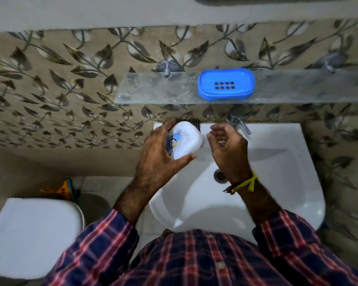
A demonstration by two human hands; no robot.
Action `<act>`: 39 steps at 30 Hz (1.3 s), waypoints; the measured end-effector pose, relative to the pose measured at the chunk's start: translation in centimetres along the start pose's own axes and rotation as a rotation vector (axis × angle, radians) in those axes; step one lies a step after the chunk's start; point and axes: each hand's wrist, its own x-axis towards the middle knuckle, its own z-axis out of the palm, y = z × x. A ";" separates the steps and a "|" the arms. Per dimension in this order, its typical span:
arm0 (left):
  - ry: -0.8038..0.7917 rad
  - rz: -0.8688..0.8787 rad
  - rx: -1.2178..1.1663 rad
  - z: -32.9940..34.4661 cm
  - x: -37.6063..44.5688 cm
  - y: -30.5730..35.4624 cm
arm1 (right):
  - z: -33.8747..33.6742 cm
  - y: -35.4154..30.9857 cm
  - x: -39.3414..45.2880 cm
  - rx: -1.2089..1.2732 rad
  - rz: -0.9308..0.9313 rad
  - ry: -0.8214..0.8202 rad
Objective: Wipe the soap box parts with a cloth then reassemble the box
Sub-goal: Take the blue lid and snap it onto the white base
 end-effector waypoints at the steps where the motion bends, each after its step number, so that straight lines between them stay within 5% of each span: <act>1: -0.012 0.026 0.002 0.1 0.1 0.4 | -0.8 -0.6 -0.2 -0.027 -0.051 -0.002; 7: -0.011 0.159 0.024 0.6 0.3 3.2 | -4.9 -3.6 0.2 -0.134 -0.321 0.089; 12: 0.076 0.163 -0.027 -0.2 1.6 4.9 | -7.8 -5.1 3.9 -0.177 -0.327 0.124; 21: 0.209 0.223 -0.062 -3.3 4.7 7.8 | -9.6 -4.4 12.1 -0.419 -0.204 -0.379; 27: 0.232 0.199 -0.126 -4.3 6.1 8.8 | -9.2 -4.1 11.5 -0.145 -0.265 -0.272; 33: 0.152 0.127 -0.597 -5.3 5.8 9.7 | -10.4 -6.3 7.8 0.450 -0.170 -0.091; 39: 0.036 0.094 -0.612 -3.4 4.8 10.3 | -10.5 -8.1 4.5 0.756 -0.026 -0.202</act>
